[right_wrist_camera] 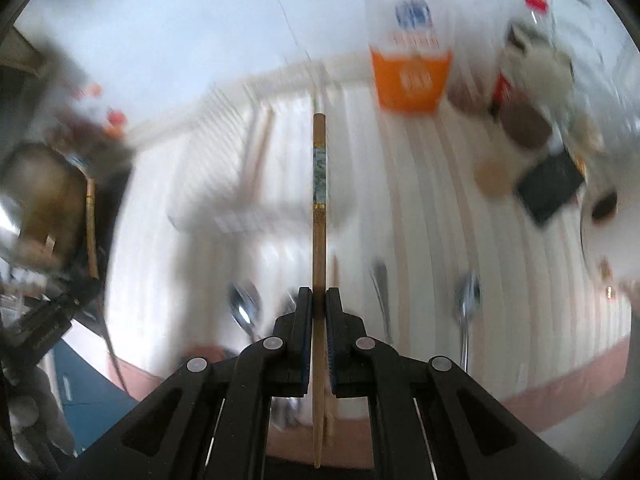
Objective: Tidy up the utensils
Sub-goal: 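Lift both chopsticks over the clear basket and open both grippers to release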
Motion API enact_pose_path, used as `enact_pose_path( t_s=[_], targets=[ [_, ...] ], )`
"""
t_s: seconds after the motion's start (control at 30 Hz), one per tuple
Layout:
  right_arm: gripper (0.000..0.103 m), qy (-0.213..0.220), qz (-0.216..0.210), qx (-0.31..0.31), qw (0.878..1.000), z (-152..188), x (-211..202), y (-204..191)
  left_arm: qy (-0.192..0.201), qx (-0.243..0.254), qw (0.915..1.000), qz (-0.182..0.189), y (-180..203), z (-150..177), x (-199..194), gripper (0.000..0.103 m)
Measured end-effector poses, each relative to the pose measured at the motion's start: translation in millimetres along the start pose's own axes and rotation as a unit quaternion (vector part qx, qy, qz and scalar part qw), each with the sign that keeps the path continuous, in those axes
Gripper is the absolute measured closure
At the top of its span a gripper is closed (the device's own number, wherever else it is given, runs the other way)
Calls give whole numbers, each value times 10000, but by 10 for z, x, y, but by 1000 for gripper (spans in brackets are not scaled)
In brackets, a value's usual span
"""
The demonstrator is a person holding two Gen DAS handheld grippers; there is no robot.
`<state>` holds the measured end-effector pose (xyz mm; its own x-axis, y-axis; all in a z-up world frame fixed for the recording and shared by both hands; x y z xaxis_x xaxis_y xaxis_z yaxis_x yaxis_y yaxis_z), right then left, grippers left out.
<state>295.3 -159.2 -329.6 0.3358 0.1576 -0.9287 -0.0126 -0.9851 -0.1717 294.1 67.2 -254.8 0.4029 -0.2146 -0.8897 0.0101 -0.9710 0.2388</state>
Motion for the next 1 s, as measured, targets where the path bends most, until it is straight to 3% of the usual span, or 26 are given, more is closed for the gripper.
enact_pose_path(
  t_s=[0.13,0.3,0.5,0.7,0.77,0.8,0.83,0.87,0.9,0.97,1.0],
  targets=[
    [97,215,-338,7,9992,-624,-49,-153,80,-229,9966,788,366,-578,-64,98],
    [97,84,-445,-53,9990,-1271,372,-282,-115,-338,9938,1056,606,-1137,336,98],
    [97,-243,-201,-188,9993,-1646,977,-331,-591,-331,9946,786,700,-1381,997,98],
    [95,-745,-147,-221,9969,-1649,1425,-297,-991,-367,9932,491,611,-1349,1348,96],
    [91,-646,-123,-136,9977,-1639,1412,-213,-948,-375,9938,440,582,-1321,1327,95],
    [81,-620,-129,-89,9980,-1640,1401,-177,-877,-365,9948,375,557,-1319,1307,95],
    [69,-582,-127,-26,9982,-1618,1352,-118,-808,-353,9956,311,526,-1309,1276,93],
    [67,-512,-82,21,9987,-1610,1302,-64,-751,-337,9962,282,509,-1307,1242,87],
    [66,-410,-28,53,9991,-1593,1236,1,-659,-330,9970,240,485,-1298,1187,83],
    [66,-258,25,123,9996,-1536,1154,108,-400,-287,9988,16,410,-1260,1036,61],
    [66,-185,83,143,9997,-1498,1076,155,-237,-240,9994,-106,370,-1235,944,55]
  ],
)
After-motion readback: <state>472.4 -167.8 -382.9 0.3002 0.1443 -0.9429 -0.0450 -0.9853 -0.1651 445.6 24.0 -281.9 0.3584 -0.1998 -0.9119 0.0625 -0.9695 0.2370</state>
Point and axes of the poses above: each gripper's, at about its wrist camera, not at the fingertips, and x roughly the way its jaws point, y to its right, z to its underside, the point moved 9 cm from there along x, roughly the way its jaws point, and after that the axes turned 7 degrees about z, right-handed, at the moved point
